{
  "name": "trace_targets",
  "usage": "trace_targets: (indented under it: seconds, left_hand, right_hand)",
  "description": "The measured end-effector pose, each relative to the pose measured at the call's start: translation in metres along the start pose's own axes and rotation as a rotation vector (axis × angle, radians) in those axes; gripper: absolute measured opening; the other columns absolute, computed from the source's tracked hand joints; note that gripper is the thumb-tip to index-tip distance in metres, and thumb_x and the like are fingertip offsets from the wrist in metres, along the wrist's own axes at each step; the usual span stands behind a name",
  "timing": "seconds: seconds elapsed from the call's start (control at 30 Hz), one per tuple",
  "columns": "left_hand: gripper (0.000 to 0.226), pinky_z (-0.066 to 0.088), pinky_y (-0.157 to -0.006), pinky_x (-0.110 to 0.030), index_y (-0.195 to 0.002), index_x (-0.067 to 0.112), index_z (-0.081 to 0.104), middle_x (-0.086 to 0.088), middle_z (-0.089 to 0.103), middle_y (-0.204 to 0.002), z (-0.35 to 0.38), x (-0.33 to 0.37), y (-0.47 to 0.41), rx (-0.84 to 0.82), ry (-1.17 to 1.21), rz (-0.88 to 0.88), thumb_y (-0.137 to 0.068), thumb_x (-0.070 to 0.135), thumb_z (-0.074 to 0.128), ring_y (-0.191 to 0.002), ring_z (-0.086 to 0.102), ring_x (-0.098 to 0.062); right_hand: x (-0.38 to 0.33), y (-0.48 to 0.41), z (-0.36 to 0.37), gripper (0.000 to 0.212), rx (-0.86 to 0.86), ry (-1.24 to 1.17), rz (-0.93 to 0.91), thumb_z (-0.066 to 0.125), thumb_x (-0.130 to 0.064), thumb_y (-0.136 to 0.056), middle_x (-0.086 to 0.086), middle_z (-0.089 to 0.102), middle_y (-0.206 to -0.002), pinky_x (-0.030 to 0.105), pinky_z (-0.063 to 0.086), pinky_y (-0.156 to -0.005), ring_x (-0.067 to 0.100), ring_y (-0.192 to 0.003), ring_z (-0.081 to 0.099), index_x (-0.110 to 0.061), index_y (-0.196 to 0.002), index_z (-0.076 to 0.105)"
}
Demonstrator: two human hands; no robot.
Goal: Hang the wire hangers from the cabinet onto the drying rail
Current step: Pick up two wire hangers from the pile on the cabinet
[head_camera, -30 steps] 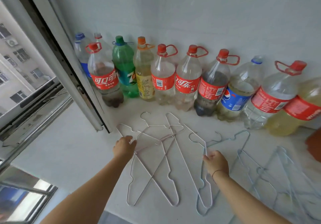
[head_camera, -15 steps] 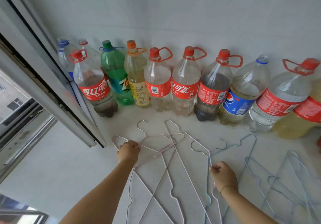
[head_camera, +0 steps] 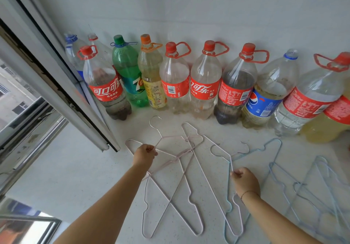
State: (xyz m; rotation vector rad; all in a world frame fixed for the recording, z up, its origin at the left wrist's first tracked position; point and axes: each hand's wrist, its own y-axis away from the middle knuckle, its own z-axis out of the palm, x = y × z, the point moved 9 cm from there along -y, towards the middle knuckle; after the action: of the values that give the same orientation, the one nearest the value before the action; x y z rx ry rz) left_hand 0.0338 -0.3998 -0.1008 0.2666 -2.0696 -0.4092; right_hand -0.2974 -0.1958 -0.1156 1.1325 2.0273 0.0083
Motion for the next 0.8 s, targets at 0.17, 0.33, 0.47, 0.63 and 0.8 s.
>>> trace_targets:
  seconds: [0.17,0.33,0.47,0.63,0.8]
  left_hand:
    - [0.012,0.039,-0.056,-0.021,-0.09,0.007,0.068,-0.002,0.062,-0.066,-0.004,0.006,0.025,-0.041,0.129,0.014,-0.09,0.013,0.058,-0.057,0.048,-0.012]
    - [0.013,0.038,-0.054,-0.019,-0.077,0.013,0.068,-0.003,0.064,-0.068,-0.011,0.018,0.062,-0.077,0.311,0.031,-0.089,0.014,0.062,-0.059,0.048,-0.012]
    - [0.01,0.039,-0.057,-0.02,-0.081,0.01,0.068,-0.005,0.064,-0.069,-0.015,0.024,0.093,-0.106,0.43,0.028,-0.088,0.011,0.062,-0.061,0.052,-0.014]
    - [0.007,0.049,-0.059,-0.018,-0.084,0.007,0.068,-0.004,0.063,-0.065,-0.022,0.024,0.128,-0.138,0.567,-0.018,-0.088,0.009,0.062,-0.061,0.055,-0.014]
    - [0.009,0.051,-0.059,-0.016,-0.092,0.003,0.065,-0.006,0.061,-0.069,-0.044,0.022,0.165,-0.112,0.629,-0.013,-0.088,0.01,0.062,-0.057,0.053,-0.011]
  right_hand:
    - [-0.004,0.008,-0.003,0.015,-0.031,-0.226,0.043,0.056,-0.008,-0.087,0.018,0.066,-0.079,0.028,0.043,-0.066,0.027,-0.066,0.057,0.004,-0.09,0.065]
    - [-0.033,0.036,-0.005,0.013,-0.162,-0.618,-0.001,0.052,-0.001,-0.091,0.014,0.058,-0.063,0.021,0.05,-0.055,0.021,-0.057,0.053,-0.002,-0.082,0.061]
    - [-0.062,0.06,-0.011,0.018,-0.215,-0.777,-0.078,0.054,-0.001,-0.089,0.007,0.055,-0.056,0.017,0.039,-0.044,0.017,-0.051,0.046,-0.005,-0.074,0.063]
    - [-0.078,0.079,-0.015,0.019,-0.255,-0.835,-0.101,0.053,0.0,-0.089,0.001,0.058,-0.054,0.016,0.037,-0.043,0.009,-0.044,0.047,-0.011,-0.078,0.064]
    - [-0.092,0.1,-0.025,0.015,-0.286,-0.819,-0.166,0.052,0.001,-0.089,0.002,0.057,-0.053,0.014,0.036,-0.041,0.008,-0.042,0.046,-0.006,-0.084,0.064]
